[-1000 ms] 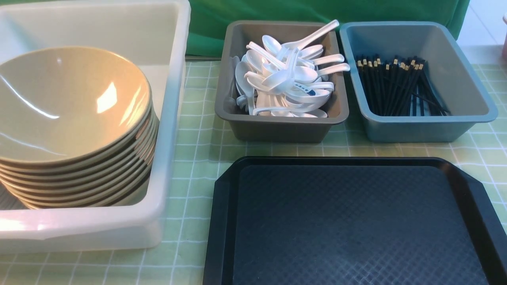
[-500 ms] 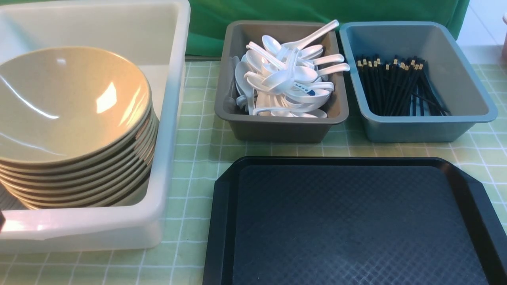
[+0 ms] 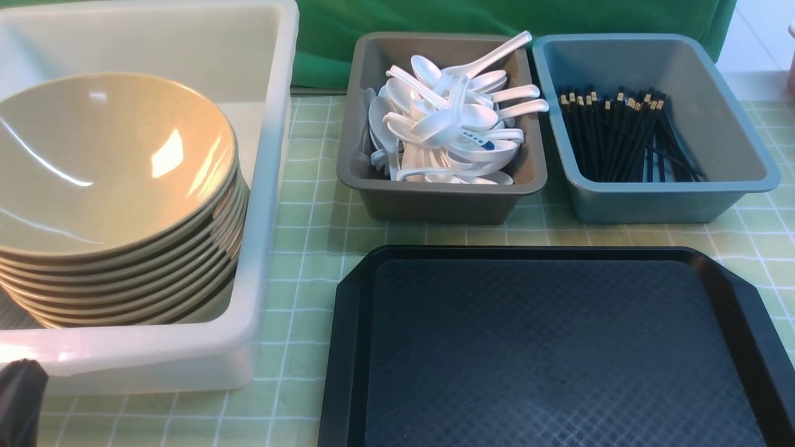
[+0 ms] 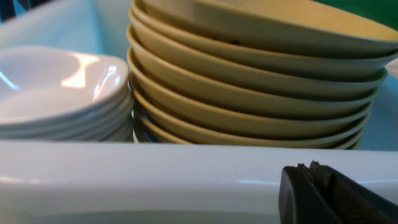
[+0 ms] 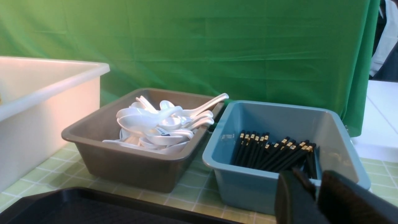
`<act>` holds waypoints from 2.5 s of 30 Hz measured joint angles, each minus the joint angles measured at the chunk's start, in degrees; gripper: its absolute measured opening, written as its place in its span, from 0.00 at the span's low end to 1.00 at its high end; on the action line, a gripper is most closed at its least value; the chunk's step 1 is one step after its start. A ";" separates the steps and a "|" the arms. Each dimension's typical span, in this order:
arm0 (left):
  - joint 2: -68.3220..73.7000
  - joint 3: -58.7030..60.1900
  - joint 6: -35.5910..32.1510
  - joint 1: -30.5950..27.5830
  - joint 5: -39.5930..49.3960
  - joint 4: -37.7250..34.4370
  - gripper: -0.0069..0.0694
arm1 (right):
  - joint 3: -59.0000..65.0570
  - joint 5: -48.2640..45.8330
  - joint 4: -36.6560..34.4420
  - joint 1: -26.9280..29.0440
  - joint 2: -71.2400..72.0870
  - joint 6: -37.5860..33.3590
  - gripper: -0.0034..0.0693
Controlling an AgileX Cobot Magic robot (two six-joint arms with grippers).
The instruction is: On green table put chopsticks spoon bowls plates into blue grey white boxes.
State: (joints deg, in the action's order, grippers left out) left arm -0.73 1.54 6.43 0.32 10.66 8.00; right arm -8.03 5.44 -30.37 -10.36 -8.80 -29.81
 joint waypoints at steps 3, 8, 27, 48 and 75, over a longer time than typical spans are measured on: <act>0.00 0.00 -7.05 -0.81 2.96 -4.04 0.09 | 0.00 0.00 0.00 0.00 0.00 0.00 0.23; 0.00 0.00 -9.76 -2.17 7.91 -9.78 0.09 | 0.00 0.00 0.00 0.00 0.00 0.00 0.23; 0.00 0.00 -9.76 -2.22 7.86 -10.72 0.09 | 0.00 0.00 0.00 0.00 0.00 0.00 0.24; 0.00 0.00 -9.76 -2.22 7.86 -10.91 0.09 | 4.71 -19.91 23.50 16.80 9.21 12.42 0.26; 0.00 0.00 -9.76 -2.22 7.86 -10.93 0.09 | 8.44 -21.45 24.25 19.55 9.42 13.58 0.30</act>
State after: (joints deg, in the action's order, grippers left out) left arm -0.73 1.54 -3.33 -1.89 18.52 -2.93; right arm 0.41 -16.02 -6.12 9.19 0.62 -16.23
